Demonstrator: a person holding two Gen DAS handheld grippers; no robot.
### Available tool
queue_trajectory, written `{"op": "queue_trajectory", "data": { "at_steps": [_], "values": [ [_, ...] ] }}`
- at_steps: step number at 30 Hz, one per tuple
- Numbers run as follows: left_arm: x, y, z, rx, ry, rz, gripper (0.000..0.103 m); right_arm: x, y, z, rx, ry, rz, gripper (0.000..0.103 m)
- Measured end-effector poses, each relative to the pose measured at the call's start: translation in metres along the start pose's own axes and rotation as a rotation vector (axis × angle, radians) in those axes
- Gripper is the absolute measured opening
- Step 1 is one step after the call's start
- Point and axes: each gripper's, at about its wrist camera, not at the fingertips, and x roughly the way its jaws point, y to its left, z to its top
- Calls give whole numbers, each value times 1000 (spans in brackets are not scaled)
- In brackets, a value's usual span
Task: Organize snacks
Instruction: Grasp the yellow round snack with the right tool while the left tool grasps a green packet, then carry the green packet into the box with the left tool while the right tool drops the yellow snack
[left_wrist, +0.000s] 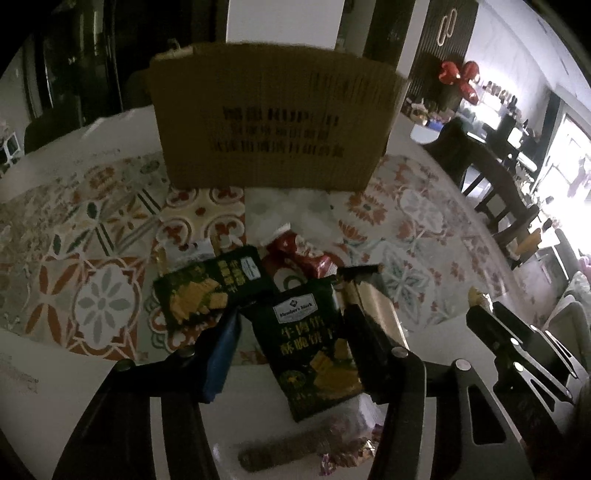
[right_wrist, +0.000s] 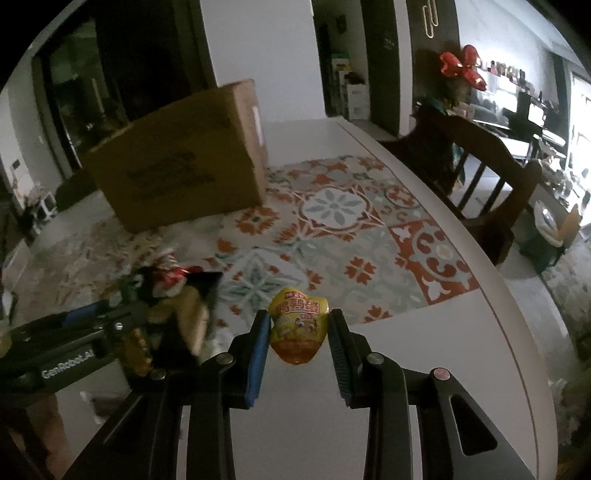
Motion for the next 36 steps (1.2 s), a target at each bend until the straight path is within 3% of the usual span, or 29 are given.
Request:
{"op": "queue_trajectory", "data": {
  "at_steps": [19,36],
  "values": [
    [-71,7,24,25,-192,-37,53,-52,30,35,-45,-159,86,33],
    [-109,26,100,49,-426,29,53,-56,61,109,-97,-309,146,33]
  ]
}}
